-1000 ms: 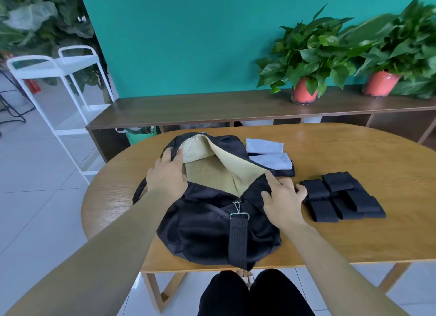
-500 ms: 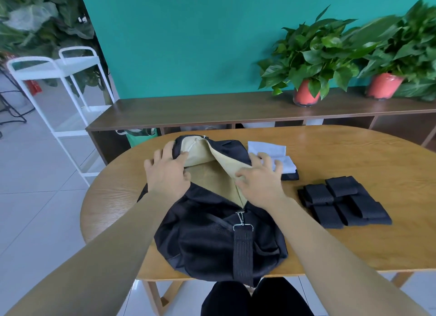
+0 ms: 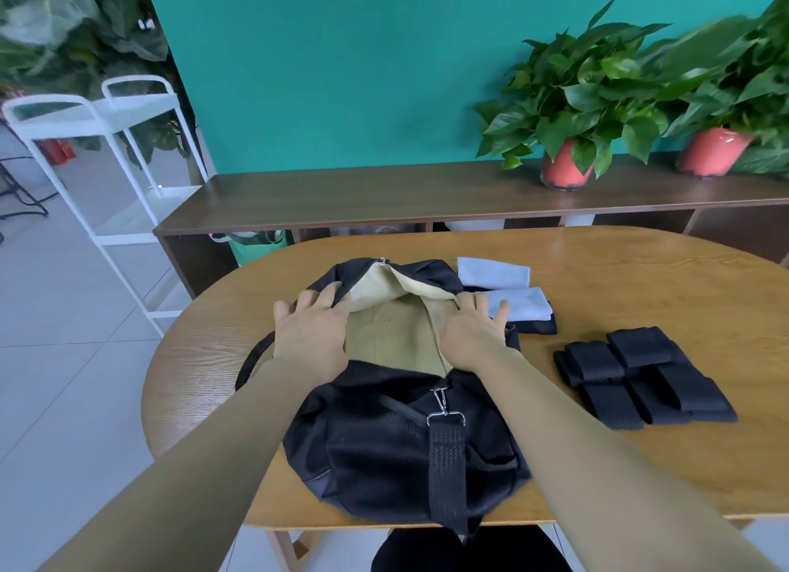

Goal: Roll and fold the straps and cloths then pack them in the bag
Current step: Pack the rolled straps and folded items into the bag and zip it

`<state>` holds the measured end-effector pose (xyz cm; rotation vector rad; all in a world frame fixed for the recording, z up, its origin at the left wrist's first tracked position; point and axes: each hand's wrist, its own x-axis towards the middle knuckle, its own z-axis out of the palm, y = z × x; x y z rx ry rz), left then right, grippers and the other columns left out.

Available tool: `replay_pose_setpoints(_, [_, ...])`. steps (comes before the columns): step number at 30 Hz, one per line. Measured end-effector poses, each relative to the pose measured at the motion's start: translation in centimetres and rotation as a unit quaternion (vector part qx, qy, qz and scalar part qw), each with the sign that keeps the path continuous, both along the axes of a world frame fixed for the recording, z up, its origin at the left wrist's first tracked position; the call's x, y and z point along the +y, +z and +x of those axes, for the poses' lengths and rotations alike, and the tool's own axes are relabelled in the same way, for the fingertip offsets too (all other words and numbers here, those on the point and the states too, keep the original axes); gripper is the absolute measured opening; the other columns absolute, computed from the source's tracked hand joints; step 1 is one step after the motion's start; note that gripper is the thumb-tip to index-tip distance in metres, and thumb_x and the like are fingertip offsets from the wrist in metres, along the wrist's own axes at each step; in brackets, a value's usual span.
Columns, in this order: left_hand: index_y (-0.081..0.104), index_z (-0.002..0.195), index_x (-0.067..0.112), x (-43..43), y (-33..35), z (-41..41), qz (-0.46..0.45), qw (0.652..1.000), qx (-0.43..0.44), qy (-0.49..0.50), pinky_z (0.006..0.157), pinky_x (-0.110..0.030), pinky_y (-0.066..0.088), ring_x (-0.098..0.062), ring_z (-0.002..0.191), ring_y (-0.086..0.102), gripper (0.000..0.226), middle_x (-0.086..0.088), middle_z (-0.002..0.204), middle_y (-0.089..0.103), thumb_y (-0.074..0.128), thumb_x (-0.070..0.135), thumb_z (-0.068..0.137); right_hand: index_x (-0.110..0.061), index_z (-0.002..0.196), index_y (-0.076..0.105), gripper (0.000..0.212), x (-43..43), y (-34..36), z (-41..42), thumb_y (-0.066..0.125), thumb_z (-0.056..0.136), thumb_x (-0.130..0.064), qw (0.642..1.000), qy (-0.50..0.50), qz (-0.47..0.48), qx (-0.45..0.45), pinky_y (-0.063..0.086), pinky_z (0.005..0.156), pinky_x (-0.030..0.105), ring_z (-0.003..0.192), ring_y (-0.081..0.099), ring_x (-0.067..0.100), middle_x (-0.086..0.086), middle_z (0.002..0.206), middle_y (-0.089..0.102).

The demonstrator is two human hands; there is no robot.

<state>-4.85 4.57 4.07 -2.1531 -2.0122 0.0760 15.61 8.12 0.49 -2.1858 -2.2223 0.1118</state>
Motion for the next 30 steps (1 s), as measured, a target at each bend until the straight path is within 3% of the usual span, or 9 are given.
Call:
replay_pose_setpoints(3, [0.014,0.151,0.027,-0.3,0.1,-0.1,-0.018,1.0,0.007,-0.011,0.1,-0.04,0.024,-0.022,0.136,0.02,0.084,0.003,0.158,0.009,0.057,0.022,0.079,-0.016,0.127,0.046,0.042,0.1,0.2,0.0,0.041,0.085,-0.011,1.0,0.011,0.008,0.01,0.008,0.11,0.056,0.128,0.019,0.027,0.003,0.133,0.03])
replay_pose_setpoints(7, [0.024,0.146,0.036,-0.7,1.0,0.1,-0.004,0.999,-0.029,-0.025,0.105,-0.044,0.018,-0.023,0.138,0.017,0.076,-0.001,0.158,0.009,0.055,0.022,0.079,-0.023,0.129,0.053,0.038,-1.2,1.3,1.4,0.042,0.092,-0.019,0.992,0.051,0.088,0.076,0.015,0.106,0.043,0.132,0.019,0.024,0.001,0.145,0.031])
replay_pose_setpoints(10, [0.034,0.142,0.04,-0.9,1.4,0.6,0.026,0.998,-0.035,-0.043,0.108,-0.045,0.015,-0.023,0.139,0.015,0.064,-0.001,0.159,0.007,0.052,0.023,0.083,-0.022,0.128,0.058,0.041,-3.7,2.0,3.9,0.045,0.092,-0.009,0.967,0.061,0.185,0.163,0.017,0.101,0.037,0.133,0.024,0.022,0.001,0.142,0.041])
replay_pose_setpoints(12, [0.035,0.142,0.039,-1.2,1.5,1.1,0.027,0.998,-0.031,-0.046,0.109,-0.046,0.014,-0.024,0.14,0.014,0.06,-0.002,0.159,0.007,0.05,0.024,0.086,-0.02,0.127,0.059,0.043,-5.6,1.7,6.2,0.045,0.09,-0.004,0.961,0.029,0.215,0.174,0.021,0.101,0.038,0.131,0.03,0.023,0.001,0.138,0.048])
replay_pose_setpoints(19, [0.027,0.145,0.032,-2.1,1.2,2.4,0.024,1.0,-0.015,-0.009,0.11,-0.047,0.016,-0.026,0.14,0.017,0.066,-0.006,0.159,0.008,0.054,0.023,0.086,-0.01,0.137,0.047,0.048,-10.9,-2.3,14.4,0.048,0.09,-0.009,0.981,-0.076,0.167,0.056,0.022,0.111,0.038,0.139,0.03,0.025,0.008,0.143,0.046])
replay_pose_setpoints(24, [0.018,0.148,0.029,-2.2,1.1,3.1,0.022,1.0,-0.02,-0.006,0.111,-0.048,0.014,-0.025,0.142,0.017,0.072,-0.007,0.158,0.01,0.054,0.02,0.087,-0.01,0.148,0.026,0.057,-10.8,-3.2,16.0,0.046,0.095,-0.018,0.989,-0.058,0.13,-0.038,0.013,0.118,0.036,0.144,0.019,0.021,0.007,0.153,0.031])
replay_pose_setpoints(30, [0.02,0.146,0.027,-1.8,1.0,3.8,0.017,1.0,-0.011,-0.015,0.11,-0.046,0.015,-0.025,0.139,0.022,0.07,-0.007,0.156,0.015,0.054,0.017,0.085,-0.009,0.148,0.019,0.065,-8.8,-2.6,15.8,0.052,0.092,-0.02,0.988,-0.026,0.092,-0.12,0.009,0.119,0.037,0.146,0.011,0.021,0.007,0.156,0.022])
